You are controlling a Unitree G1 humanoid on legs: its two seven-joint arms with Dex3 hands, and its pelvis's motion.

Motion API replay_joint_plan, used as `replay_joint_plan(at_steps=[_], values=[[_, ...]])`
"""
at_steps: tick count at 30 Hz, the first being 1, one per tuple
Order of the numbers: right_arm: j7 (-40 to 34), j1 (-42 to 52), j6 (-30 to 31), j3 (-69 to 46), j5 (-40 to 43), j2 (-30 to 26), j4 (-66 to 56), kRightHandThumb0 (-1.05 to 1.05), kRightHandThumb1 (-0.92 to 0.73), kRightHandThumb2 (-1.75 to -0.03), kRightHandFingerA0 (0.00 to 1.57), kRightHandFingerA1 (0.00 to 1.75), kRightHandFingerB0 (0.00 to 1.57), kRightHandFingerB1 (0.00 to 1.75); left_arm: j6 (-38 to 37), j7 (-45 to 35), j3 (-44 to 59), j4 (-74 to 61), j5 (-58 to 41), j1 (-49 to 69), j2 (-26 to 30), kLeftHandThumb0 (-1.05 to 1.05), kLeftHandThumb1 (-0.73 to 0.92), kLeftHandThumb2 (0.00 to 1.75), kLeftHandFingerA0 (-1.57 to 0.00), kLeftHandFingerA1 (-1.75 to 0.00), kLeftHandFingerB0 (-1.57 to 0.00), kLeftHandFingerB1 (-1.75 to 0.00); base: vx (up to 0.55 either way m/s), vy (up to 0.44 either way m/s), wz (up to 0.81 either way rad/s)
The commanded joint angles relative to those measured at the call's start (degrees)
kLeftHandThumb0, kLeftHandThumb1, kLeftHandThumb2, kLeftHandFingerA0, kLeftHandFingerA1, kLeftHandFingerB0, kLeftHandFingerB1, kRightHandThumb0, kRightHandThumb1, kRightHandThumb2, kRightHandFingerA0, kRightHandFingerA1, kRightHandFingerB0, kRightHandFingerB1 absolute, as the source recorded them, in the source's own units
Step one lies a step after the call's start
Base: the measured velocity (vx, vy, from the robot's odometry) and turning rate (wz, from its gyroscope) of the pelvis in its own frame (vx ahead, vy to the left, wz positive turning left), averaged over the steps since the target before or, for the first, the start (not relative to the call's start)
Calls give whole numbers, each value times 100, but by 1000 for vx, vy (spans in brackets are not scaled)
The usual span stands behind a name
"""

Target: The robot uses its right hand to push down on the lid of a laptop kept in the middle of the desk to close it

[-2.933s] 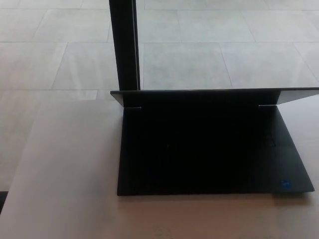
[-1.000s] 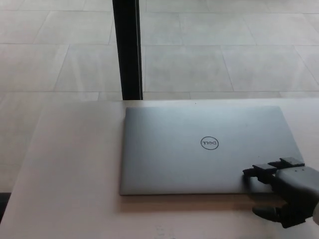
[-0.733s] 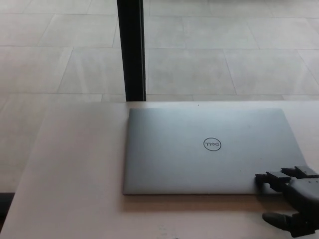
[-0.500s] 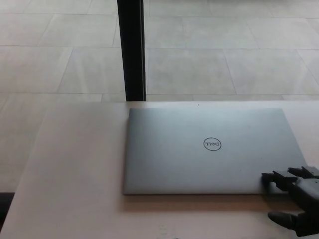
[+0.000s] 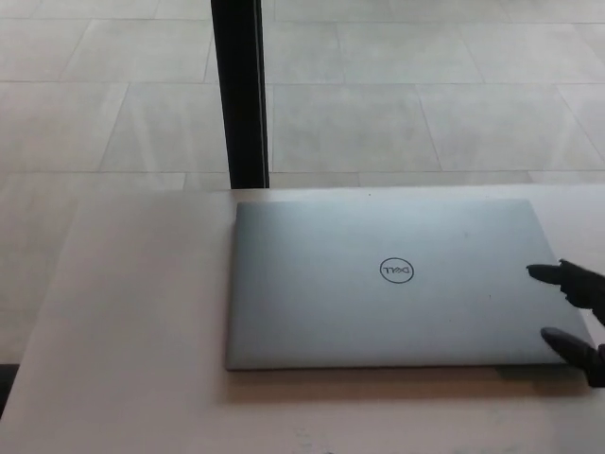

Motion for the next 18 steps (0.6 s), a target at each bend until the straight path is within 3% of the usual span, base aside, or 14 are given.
replay_joint_plan(at_steps=[1, 5, 7, 12, 14, 15, 18], values=[[1031, -280, 1979, -3252, 3807, -191, -1316, -77, -92, -71, 49, 54, 30, 38, -85, -47, 3, 39, -144, -18, 210, -85, 92, 76, -42, -63, -38, -45, 0, 0, 0], [880, -272, 1976, -4218, 3880, -462, -1174, -72, -92, -71, 46, 55, 33, 39, -89, -26, 17, 29, -158, -54, 217, -85, 92, 75, -45, -64, -40, -45, 0, 0, 0], [626, -217, 1938, -4809, 3856, -519, -904, -71, -90, -67, 56, 58, 43, 38, -108, -7, 30, -5, -174, -51, 193, -84, 92, 74, -46, -67, -40, -48, 0, 0, 0], [243, 106, 1611, -5536, 3463, -593, -162, -78, -89, -66, 64, 76, 48, 61, -130, -55, 15, -10, -155, 22, 193, -84, 92, 76, -43, -63, -39, -45, 0, 0, 0], [-236, 428, 952, -5858, 3273, -500, 771, -79, -89, -67, 66, 104, 39, 73, -120, 14, 15, -8, -144, 25, 210, -85, 92, 79, -41, -63, -37, -46, 0, 0, 0], [-439, 656, 387, -5914, 3140, -463, 1412, -75, -89, -67, 60, 107, 33, 74, -117, 0, 1, -23, -132, 41, 211, -84, 92, 78, -41, -62, -37, -46, 0, 0, 0], [-830, 897, -69, -6175, 3164, -230, 2083, -72, -87, -66, 61, 118, 31, 82, -116, 9, 32, 19, -162, 8, 196, -82, 92, 75, -43, -63, -40, -47, 0, 0, 0]])
